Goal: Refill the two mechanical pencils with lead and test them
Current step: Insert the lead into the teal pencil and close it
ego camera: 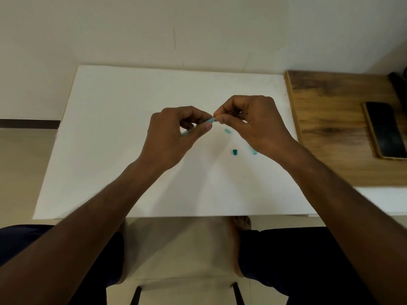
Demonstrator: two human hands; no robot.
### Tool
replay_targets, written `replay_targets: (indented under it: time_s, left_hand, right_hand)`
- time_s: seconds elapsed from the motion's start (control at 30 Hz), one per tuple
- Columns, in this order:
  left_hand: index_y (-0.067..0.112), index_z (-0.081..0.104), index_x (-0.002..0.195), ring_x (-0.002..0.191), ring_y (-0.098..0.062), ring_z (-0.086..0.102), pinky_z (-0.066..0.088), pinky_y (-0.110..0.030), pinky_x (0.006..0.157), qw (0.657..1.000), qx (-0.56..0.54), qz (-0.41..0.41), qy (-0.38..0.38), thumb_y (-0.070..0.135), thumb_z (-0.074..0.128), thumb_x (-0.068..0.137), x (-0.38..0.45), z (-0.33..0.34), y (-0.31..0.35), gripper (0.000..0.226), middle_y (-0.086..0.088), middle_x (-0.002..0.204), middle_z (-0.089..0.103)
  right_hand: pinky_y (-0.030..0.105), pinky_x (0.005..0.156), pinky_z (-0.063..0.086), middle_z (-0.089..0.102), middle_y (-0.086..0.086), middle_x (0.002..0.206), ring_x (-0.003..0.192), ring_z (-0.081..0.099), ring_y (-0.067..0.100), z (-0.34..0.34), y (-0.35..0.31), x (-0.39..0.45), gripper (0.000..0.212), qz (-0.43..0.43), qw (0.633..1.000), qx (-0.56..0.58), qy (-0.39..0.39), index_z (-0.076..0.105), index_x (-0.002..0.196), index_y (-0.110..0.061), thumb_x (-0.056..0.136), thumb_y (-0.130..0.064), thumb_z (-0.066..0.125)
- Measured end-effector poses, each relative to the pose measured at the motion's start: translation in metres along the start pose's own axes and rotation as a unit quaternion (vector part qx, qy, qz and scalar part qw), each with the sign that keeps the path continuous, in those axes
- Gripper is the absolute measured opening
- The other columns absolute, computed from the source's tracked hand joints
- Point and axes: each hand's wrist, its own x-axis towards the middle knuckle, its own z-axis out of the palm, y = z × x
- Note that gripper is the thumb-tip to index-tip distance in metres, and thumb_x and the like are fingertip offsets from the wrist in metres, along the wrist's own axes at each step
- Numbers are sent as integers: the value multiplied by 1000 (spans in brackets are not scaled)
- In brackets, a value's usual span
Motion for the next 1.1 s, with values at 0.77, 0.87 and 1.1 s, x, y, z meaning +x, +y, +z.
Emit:
replay_targets:
  time_s: [0.77,0.87,1.1]
  left_hand:
    - [43,77,117,75,-10,71,54,-21,67,967,-214,-139,29,32,76,98,0,5,2,22,2,96,79]
    - [40,78,117,74,-10,71,55,-21,67,966,-218,-138,26,31,76,97,1,6,5,22,2,95,78]
    - [34,79,113,75,-10,74,56,-22,66,972,-186,-138,36,34,78,95,0,6,3,18,7,96,80]
  right_hand:
    - [21,83,45,76,-5,95,90,67,12,24,47,16,23,60,955,-290,-11,81,106,-20,91,-37,80]
    - [28,85,54,77,-4,94,90,70,17,26,50,17,15,66,951,-300,-7,82,102,-20,93,-30,77]
    - [13,77,51,75,-12,88,84,69,6,16,29,18,5,37,992,-111,50,73,100,-20,98,-24,73]
